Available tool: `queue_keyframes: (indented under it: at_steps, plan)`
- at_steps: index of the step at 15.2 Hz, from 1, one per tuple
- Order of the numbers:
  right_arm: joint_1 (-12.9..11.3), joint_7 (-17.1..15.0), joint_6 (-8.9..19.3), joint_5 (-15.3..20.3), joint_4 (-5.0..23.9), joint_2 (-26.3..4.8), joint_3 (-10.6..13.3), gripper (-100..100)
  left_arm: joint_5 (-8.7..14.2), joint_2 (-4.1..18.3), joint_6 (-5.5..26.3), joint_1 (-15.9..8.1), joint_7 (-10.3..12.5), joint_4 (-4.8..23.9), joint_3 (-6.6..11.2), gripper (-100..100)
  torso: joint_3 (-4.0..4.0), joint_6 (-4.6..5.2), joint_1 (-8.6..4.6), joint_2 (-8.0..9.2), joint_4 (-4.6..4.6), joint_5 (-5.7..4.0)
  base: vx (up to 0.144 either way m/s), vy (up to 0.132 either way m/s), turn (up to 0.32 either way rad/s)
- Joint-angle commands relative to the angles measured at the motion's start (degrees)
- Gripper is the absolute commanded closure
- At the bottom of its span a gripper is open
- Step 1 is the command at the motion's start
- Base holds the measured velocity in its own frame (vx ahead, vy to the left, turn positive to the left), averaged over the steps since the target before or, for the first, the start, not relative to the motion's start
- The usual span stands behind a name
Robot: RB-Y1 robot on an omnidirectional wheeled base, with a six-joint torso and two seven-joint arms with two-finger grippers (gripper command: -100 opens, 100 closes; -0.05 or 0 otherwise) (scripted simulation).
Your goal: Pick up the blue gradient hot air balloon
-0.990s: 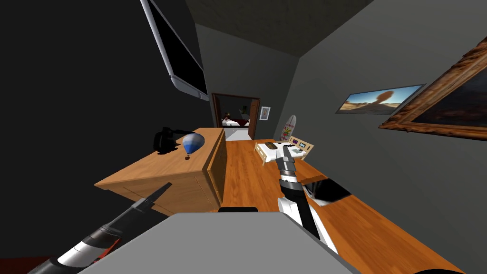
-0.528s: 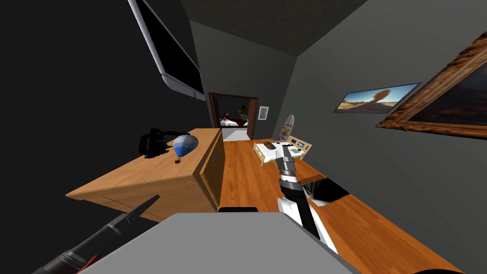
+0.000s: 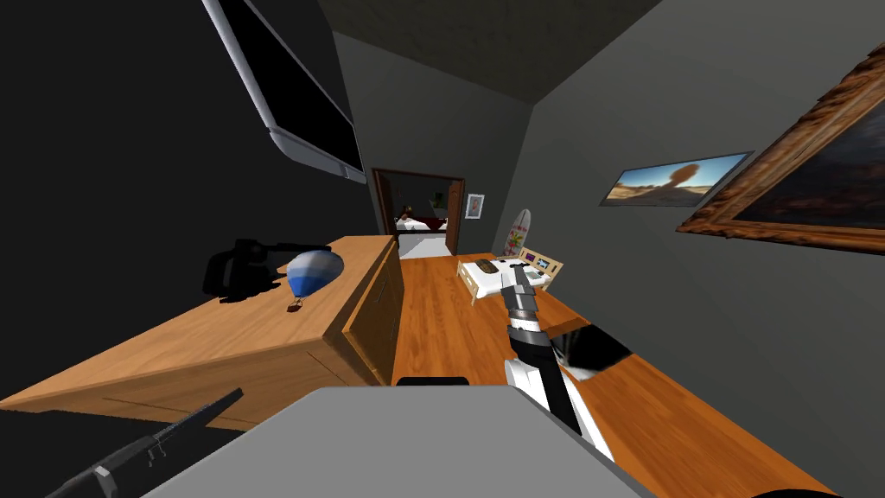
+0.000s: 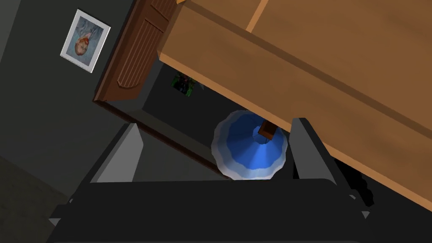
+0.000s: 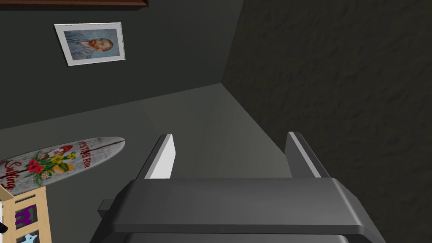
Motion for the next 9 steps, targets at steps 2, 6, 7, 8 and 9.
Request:
queue_keyframes:
  at_steps: [2,6,7,8,9]
  plan:
    - [0.0,0.0,0.0,0.0,0.0,0.0,0.0,0,-0.3,1.1,-0.5,3.3,0.4,1.0,1.42,-100,-0.03,-0.02,-0.03,-0.05,-0.02,-0.01,0.127,-0.065,-0.023]
    - [0.0,0.0,0.0,0.0,0.0,0.0,0.0,0,-1.1,3.8,-1.6,8.9,1.3,3.4,4.96,-100,0.02,0.00,0.12,0.05,0.01,0.02,0.120,-0.040,-0.049]
    - [0.0,0.0,0.0,0.0,0.0,0.0,0.0,0,-1.1,3.8,-1.6,9.4,1.3,3.4,4.96,-100,-0.01,-0.01,0.13,-0.02,-0.01,0.03,0.119,-0.023,-0.011]
    - [0.0,0.0,0.0,0.0,0.0,0.0,0.0,0,-1.4,5.0,-2.2,11.0,1.8,4.6,6.68,-100,0.00,-0.02,0.16,0.02,-0.01,0.03,0.133,-0.035,-0.031]
    - [0.0,0.0,0.0,0.0,0.0,0.0,0.0,0,-1.4,5.0,-2.2,12.1,1.8,4.6,6.68,-100,-0.01,0.00,0.15,-0.01,-0.01,0.03,0.143,-0.029,-0.045]
